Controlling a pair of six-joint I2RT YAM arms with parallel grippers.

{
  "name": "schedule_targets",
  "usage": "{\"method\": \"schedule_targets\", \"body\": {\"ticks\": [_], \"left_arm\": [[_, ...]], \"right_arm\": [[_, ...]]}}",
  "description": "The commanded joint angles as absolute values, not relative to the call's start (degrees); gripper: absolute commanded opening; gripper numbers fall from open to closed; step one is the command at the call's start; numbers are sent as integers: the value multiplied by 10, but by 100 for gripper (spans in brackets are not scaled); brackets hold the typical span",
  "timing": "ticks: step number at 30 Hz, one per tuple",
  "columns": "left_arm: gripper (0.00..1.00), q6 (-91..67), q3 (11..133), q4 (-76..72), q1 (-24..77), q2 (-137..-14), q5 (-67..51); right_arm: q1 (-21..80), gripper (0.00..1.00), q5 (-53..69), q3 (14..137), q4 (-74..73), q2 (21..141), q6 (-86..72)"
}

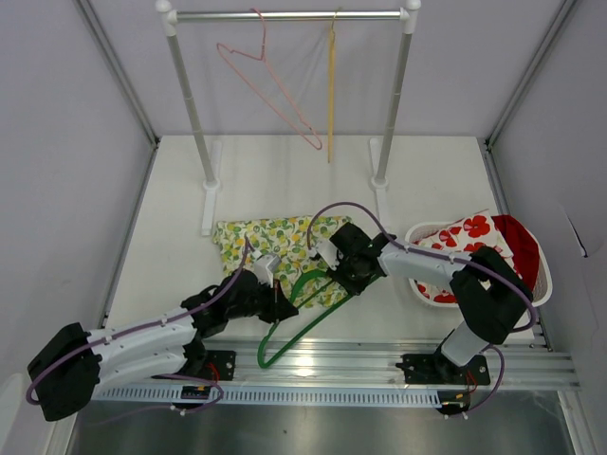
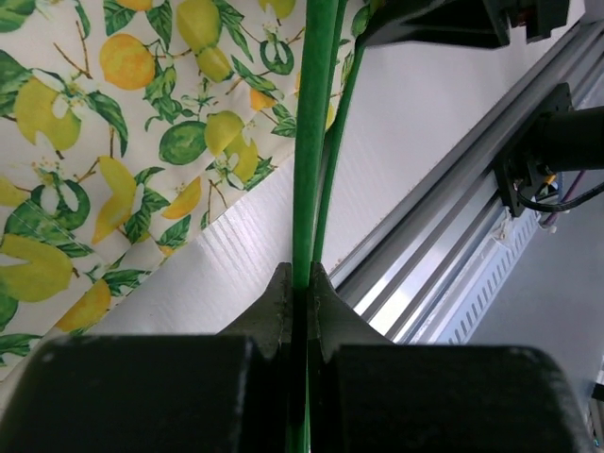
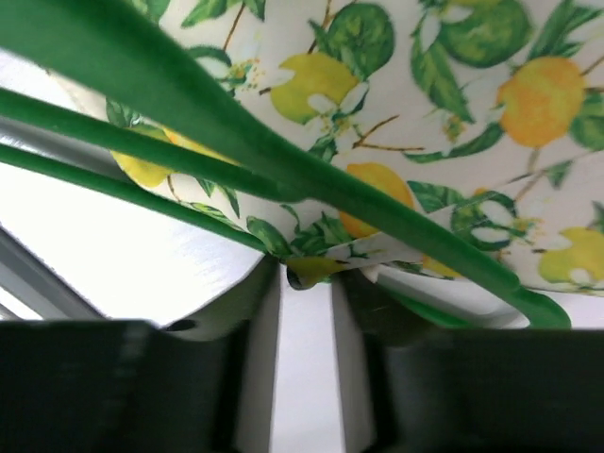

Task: Place the skirt on the hanger

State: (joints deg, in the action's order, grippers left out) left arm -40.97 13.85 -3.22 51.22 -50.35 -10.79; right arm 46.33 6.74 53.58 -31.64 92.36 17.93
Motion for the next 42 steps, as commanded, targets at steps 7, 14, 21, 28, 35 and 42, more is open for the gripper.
{"method": "schedule_targets", "body": {"ticks": [7, 14, 21, 28, 35, 42], "left_arm": [[0, -402, 156, 26, 517, -535, -56], [0, -392, 179, 24, 511, -507, 17], [0, -381, 181, 14, 504, -537, 44], [0, -383, 175, -17, 491, -557, 66], [0, -367, 171, -24, 468, -546, 58], [0, -345, 170, -54, 455, -561, 10]], "right_arm": [[396, 11, 1, 596, -296, 936, 182], [349, 11, 5, 641, -337, 920, 193], [331, 11, 3, 695, -371, 922, 198], [303, 12, 4, 728, -392, 939, 203], [293, 13, 1, 733, -403, 955, 217], [282, 36, -7, 703, -388, 972, 218]]}}
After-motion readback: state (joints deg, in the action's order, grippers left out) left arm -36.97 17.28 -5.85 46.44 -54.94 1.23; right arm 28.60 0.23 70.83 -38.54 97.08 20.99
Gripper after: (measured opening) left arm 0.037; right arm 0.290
